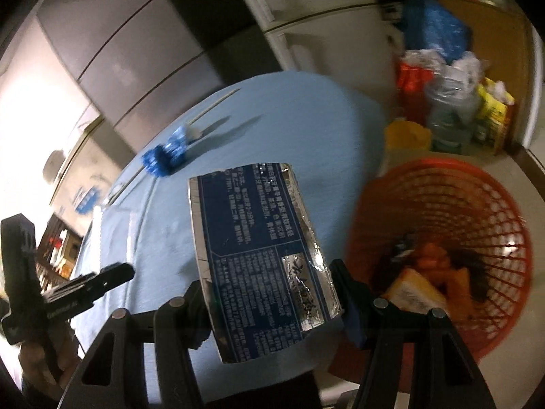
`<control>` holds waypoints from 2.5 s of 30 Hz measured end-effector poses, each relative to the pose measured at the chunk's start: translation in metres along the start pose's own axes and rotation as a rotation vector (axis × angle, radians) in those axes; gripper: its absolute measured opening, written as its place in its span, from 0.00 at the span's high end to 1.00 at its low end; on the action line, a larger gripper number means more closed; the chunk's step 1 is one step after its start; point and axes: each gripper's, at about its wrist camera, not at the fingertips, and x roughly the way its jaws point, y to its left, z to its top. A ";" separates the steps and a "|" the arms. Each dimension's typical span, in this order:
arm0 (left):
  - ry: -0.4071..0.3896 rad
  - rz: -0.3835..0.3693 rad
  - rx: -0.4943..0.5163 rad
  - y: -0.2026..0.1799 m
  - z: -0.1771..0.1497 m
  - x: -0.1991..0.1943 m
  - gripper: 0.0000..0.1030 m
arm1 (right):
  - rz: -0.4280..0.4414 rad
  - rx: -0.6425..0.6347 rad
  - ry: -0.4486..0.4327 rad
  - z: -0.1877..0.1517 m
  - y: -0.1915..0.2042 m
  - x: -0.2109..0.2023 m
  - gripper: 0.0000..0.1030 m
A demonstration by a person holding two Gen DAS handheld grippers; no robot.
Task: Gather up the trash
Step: 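Carry the clear container and blue packet over the red basket, then open both grippers to drop the packet and container into the basket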
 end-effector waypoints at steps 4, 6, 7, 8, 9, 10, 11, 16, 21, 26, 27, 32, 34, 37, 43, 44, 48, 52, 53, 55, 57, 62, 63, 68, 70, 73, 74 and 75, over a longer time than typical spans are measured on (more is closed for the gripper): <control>0.003 -0.017 0.048 -0.024 0.004 0.005 0.58 | -0.036 0.043 -0.023 0.002 -0.022 -0.010 0.38; 0.003 -0.030 0.076 -0.039 0.006 0.007 0.58 | -0.053 0.061 -0.032 0.002 -0.033 -0.016 0.38; 0.004 -0.036 0.087 -0.045 0.009 0.009 0.58 | -0.061 0.070 -0.036 0.002 -0.038 -0.018 0.38; 0.004 -0.044 0.102 -0.052 0.010 0.010 0.58 | -0.066 0.078 -0.039 0.002 -0.042 -0.021 0.38; 0.004 -0.050 0.114 -0.058 0.011 0.011 0.58 | -0.070 0.083 -0.042 0.000 -0.046 -0.023 0.38; 0.005 -0.056 0.130 -0.066 0.012 0.012 0.58 | -0.078 0.093 -0.046 0.000 -0.051 -0.025 0.38; 0.006 -0.062 0.144 -0.072 0.013 0.013 0.58 | -0.082 0.101 -0.050 0.000 -0.056 -0.026 0.38; 0.011 -0.081 0.198 -0.101 0.016 0.018 0.58 | -0.106 0.137 -0.072 -0.002 -0.074 -0.036 0.38; 0.021 -0.089 0.237 -0.120 0.020 0.023 0.58 | -0.126 0.168 -0.090 -0.002 -0.089 -0.043 0.38; 0.037 -0.093 0.253 -0.130 0.020 0.028 0.58 | -0.138 0.194 -0.093 0.000 -0.102 -0.045 0.38; 0.039 -0.095 0.258 -0.132 0.019 0.029 0.58 | -0.140 0.198 -0.093 0.000 -0.103 -0.045 0.38; 0.040 -0.106 0.288 -0.142 0.019 0.030 0.58 | -0.160 0.216 -0.097 0.000 -0.112 -0.047 0.38; 0.042 -0.110 0.298 -0.146 0.019 0.030 0.58 | -0.167 0.223 -0.098 0.000 -0.114 -0.048 0.38; 0.044 -0.118 0.316 -0.149 0.019 0.031 0.58 | -0.178 0.237 -0.094 0.000 -0.121 -0.048 0.38; 0.047 -0.133 0.341 -0.162 0.020 0.033 0.58 | -0.197 0.254 -0.085 0.001 -0.132 -0.046 0.38; 0.049 -0.134 0.344 -0.163 0.020 0.034 0.58 | -0.199 0.256 -0.083 0.000 -0.133 -0.045 0.38; 0.058 -0.142 0.357 -0.170 0.022 0.038 0.58 | -0.208 0.263 -0.070 0.000 -0.139 -0.041 0.38; 0.066 -0.147 0.367 -0.177 0.022 0.042 0.58 | -0.220 0.271 -0.055 0.000 -0.146 -0.036 0.38; 0.068 -0.148 0.370 -0.179 0.023 0.043 0.58 | -0.224 0.278 -0.053 0.001 -0.150 -0.035 0.38; 0.071 -0.148 0.374 -0.182 0.023 0.045 0.58 | -0.230 0.284 -0.050 0.002 -0.155 -0.033 0.38; 0.075 -0.148 0.378 -0.186 0.023 0.046 0.58 | -0.232 0.288 -0.044 0.001 -0.159 -0.030 0.38; 0.080 -0.153 0.385 -0.189 0.024 0.049 0.58 | -0.233 0.287 -0.027 0.002 -0.164 -0.023 0.38; 0.081 -0.153 0.387 -0.190 0.024 0.049 0.58 | -0.233 0.287 -0.025 0.002 -0.165 -0.022 0.38; 0.085 -0.152 0.390 -0.194 0.025 0.050 0.58 | -0.231 0.285 -0.013 0.005 -0.168 -0.014 0.38; 0.087 -0.153 0.390 -0.194 0.026 0.051 0.58 | -0.228 0.284 -0.011 0.004 -0.167 -0.013 0.38; 0.088 -0.153 0.390 -0.193 0.026 0.051 0.58 | -0.228 0.281 -0.008 0.006 -0.168 -0.009 0.38; 0.088 -0.153 0.390 -0.193 0.026 0.051 0.58 | -0.227 0.281 -0.003 0.007 -0.169 -0.007 0.38; 0.088 -0.153 0.389 -0.193 0.026 0.051 0.58 | -0.229 0.280 -0.003 0.006 -0.169 -0.006 0.38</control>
